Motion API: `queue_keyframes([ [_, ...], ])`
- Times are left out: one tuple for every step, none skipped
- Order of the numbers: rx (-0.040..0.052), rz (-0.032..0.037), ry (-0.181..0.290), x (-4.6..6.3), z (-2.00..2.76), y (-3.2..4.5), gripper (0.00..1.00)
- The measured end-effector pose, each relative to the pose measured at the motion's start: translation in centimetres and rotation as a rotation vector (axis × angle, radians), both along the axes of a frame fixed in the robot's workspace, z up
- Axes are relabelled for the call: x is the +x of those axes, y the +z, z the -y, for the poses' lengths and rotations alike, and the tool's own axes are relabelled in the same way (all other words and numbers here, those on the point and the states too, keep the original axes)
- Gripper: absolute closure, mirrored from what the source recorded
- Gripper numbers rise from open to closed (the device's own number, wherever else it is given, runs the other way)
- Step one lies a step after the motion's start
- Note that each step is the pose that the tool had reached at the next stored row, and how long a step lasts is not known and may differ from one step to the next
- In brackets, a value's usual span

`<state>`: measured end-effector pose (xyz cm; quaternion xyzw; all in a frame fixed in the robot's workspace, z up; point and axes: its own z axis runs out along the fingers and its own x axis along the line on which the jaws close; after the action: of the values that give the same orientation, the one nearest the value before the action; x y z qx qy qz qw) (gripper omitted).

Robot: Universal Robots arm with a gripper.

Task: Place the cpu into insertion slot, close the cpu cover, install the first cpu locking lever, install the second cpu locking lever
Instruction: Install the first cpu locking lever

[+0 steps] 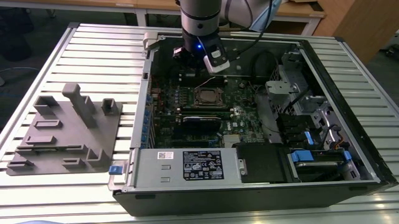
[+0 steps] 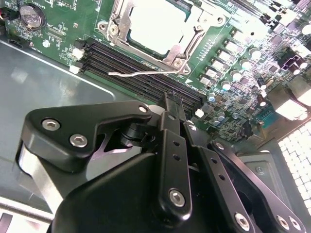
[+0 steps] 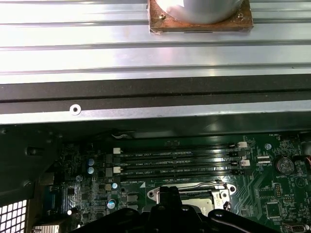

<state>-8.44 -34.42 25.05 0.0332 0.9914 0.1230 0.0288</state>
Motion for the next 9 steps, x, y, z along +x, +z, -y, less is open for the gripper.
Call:
queue_keyframes([
  [0.0,0.0,0.0,0.02,0.0,0.0,0.89],
  [0.0,0.0001,0.0,0.07,0.0,-0.01,0.89],
  [0.0002,0.0002,0.0,0.15,-0.01,-0.03,0.89],
  [0.0001,0.0001,0.0,0.25,0.0,-0.05,0.89],
  [0.0001,0.0,0.0,0.34,0.0,-0.08,0.89],
  [0.0,0.0,0.0,0.42,0.0,-0.12,0.89],
  [-0.0002,0.0001,0.0,0.49,0.0,-0.15,0.89],
  [-0.0017,0.0,0.0,0.52,0.0,-0.17,0.89],
  [-0.0051,-0.0001,0.0,0.53,0.0,-0.18,0.89],
])
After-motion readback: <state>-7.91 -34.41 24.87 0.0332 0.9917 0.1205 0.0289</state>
